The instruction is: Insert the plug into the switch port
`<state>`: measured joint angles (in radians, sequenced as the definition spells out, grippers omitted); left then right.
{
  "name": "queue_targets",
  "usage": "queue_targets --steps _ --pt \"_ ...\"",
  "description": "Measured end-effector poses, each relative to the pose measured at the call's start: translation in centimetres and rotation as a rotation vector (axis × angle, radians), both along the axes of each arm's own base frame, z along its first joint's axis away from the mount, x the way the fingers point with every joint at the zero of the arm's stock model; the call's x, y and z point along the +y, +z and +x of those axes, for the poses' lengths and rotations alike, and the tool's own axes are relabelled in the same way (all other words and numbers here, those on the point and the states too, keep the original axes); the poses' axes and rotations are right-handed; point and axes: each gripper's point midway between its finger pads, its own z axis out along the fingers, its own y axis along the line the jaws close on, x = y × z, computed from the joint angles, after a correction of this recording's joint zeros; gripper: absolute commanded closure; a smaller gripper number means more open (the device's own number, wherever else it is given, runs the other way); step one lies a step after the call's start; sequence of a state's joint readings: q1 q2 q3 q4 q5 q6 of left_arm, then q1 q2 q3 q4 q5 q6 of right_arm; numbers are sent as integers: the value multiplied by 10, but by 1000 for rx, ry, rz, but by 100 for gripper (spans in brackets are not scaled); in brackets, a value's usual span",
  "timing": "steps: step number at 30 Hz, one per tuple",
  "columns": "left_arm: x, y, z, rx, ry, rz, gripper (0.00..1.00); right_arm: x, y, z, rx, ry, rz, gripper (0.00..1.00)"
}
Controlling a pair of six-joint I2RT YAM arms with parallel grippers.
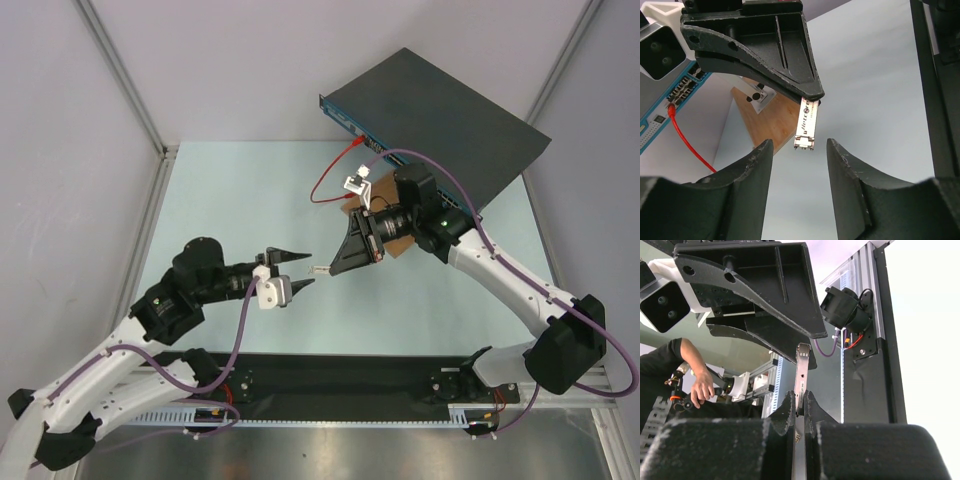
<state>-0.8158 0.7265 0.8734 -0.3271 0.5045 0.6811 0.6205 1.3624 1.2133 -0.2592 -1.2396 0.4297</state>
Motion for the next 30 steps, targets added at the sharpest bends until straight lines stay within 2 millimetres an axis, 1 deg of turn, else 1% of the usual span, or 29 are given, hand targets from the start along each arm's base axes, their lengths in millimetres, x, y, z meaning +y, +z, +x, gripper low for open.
queue_targets --steps 2,5,9,13,17,18,20,23,24,25,26,27,28,29,30 --pt "-1 2 0 -7 -2 -6 53 0 0 0 0 1 1 100" --pt "-1 3 0 -18 -6 -8 55 0 1 -1 4 2 0 100" --pt "-3 4 -2 -29 -19 -6 60 1 2 -1 9 3 3 100" --pt "-4 4 -4 -43 -32 -3 62 1 4 -1 7 5 8 100" --pt "-5 4 -5 -49 -38 -2 67 1 4 -1 7 6 9 100" --pt "-5 5 -6 -51 -40 -2 71 1 4 -1 7 6 9 100" --pt "-6 5 -6 -60 -44 0 74 1 4 -1 7 6 9 100" --pt "-6 5 -7 -75 -50 4 83 1 4 -2 7 9 9 100" --pt "-6 5 -7 -78 -53 6 90 1 4 -2 6 11 10 100" --pt "-7 4 -7 -79 -54 8 95 1 4 -2 4 11 10 98" --pt "-6 4 -7 -82 -55 9 100 1 3 -2 5 10 9 91" --pt "-7 4 -7 -82 -56 10 100 1 3 -2 3 10 7 83" --pt "-7 4 -7 -78 -55 10 100 1 2 -2 5 6 1 56" --pt "-7 3 -7 -70 -50 12 100 0 1 -1 4 -1 -7 42" --pt "-8 2 -6 -60 -47 10 100 0 0 2 -10 -16 -13 34"
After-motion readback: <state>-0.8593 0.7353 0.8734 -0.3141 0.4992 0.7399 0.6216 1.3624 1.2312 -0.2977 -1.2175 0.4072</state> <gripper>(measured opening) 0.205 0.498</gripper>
